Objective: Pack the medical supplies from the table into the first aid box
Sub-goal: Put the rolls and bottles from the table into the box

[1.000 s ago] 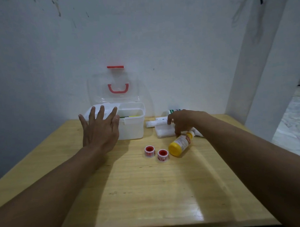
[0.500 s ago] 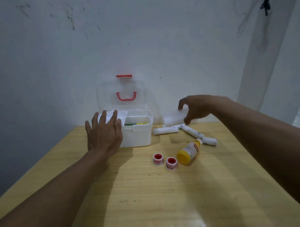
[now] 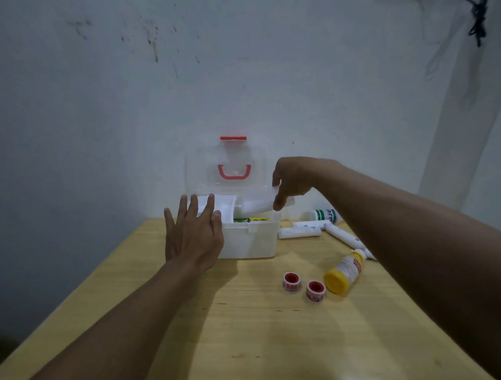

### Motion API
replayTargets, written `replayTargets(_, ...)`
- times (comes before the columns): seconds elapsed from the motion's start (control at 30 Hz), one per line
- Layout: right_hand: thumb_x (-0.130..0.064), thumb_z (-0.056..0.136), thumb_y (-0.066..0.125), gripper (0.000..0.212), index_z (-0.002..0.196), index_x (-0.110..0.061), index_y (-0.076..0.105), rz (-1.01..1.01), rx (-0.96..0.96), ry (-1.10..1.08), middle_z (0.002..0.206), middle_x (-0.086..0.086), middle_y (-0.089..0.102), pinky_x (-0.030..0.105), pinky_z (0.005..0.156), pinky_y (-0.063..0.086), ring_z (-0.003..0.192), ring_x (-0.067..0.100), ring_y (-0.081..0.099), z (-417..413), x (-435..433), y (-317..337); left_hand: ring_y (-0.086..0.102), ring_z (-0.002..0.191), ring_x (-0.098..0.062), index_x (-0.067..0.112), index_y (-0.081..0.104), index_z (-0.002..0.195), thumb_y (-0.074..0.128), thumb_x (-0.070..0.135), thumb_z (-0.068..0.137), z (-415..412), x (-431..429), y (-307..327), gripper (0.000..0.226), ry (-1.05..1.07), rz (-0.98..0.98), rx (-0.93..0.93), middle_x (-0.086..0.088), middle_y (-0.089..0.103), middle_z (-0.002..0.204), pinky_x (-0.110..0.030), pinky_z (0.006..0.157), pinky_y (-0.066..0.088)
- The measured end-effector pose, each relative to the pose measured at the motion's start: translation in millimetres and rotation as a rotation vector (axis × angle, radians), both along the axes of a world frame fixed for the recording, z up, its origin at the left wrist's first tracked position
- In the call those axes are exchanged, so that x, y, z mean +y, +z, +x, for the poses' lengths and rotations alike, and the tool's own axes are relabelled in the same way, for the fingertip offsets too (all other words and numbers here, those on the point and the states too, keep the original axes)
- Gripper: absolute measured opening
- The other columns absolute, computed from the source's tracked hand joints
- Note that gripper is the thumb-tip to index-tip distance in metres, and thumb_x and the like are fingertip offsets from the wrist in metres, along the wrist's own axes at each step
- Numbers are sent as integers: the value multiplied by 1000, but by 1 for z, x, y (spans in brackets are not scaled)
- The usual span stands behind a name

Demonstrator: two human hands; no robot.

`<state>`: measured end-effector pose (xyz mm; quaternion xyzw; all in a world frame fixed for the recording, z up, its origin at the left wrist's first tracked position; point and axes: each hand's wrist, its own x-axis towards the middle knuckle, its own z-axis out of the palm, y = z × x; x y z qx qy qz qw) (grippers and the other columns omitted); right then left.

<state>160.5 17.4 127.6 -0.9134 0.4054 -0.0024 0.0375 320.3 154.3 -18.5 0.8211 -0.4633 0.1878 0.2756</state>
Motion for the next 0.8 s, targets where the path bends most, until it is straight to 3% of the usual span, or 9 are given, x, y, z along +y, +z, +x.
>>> replayTargets(0.1, -43, 62, 90, 48, 84, -10, 63, -19, 45, -7, 75, 2, 62, 43, 80, 59, 72, 25, 67, 20, -1, -5, 0, 151, -22, 32, 25, 152, 8, 47, 98, 4, 0, -3, 59, -15, 38, -5, -7, 20, 162, -53, 120, -4)
replayTargets(0.17, -41, 62, 91, 48, 77, -13, 54, -7, 70, -25, 79, 4, 64, 46, 82, 59, 76, 27, 69, 29, 1, -9, -1, 151, -22, 34, 27, 152, 7, 49, 97, 4, -1, -4, 60, -27, 24, 2, -6, 21, 162, -53, 119, -4)
replayTargets(0.33, -36, 65, 91, 50, 90, -11, 55, 65, 81, -47, 100, 8, 67, 44, 83, 60, 82, 28, 71, 44, 3, -22, 2, 151, -23, 35, 31, 150, 6, 52, 93, 3, -2, -5, 65, -33, 5, 19, -4, 21, 161, -54, 119, -4)
replayTargets(0.43, -38, 71, 86, 52, 104, -7, 62, 128, 22, -59, 100, 8, 69, 42, 83, 60, 80, 25, 72, 48, 1, -29, 4, 151, -24, 34, 32, 150, 7, 52, 93, 3, -2, -5, 65, -31, 3, 16, -4, 22, 161, -54, 120, -3)
replayTargets(0.5, -37, 80, 79, 44, 103, -6, 59, 145, -25, -68, 96, 9, 69, 39, 83, 60, 78, 24, 73, 50, 1, -32, 5, 151, -24, 34, 33, 150, 7, 52, 94, 2, -1, -5, 64, -32, -2, 14, -4, 23, 161, -54, 120, -2)
replayTargets(0.67, -9, 93, 63, 39, 129, 3, 51, 92, -48, -105, 104, 11, 57, 22, 55, 51, 65, 15, 65, 50, 10, -36, 8, 151, -24, 34, 35, 149, 7, 52, 93, 2, -2, -5, 66, -38, -17, 20, -4, 25, 160, -55, 120, 1)
replayTargets(0.8, -1, 92, 60, 37, 127, -2, 48, 115, -44, -121, 107, 14, 54, 34, 74, 62, 83, 26, 70, 57, 15, -42, 9, 150, -23, 35, 38, 147, 3, 55, 91, 4, -3, -7, 69, -34, -29, 21, -3, 26, 160, -55, 120, 2)
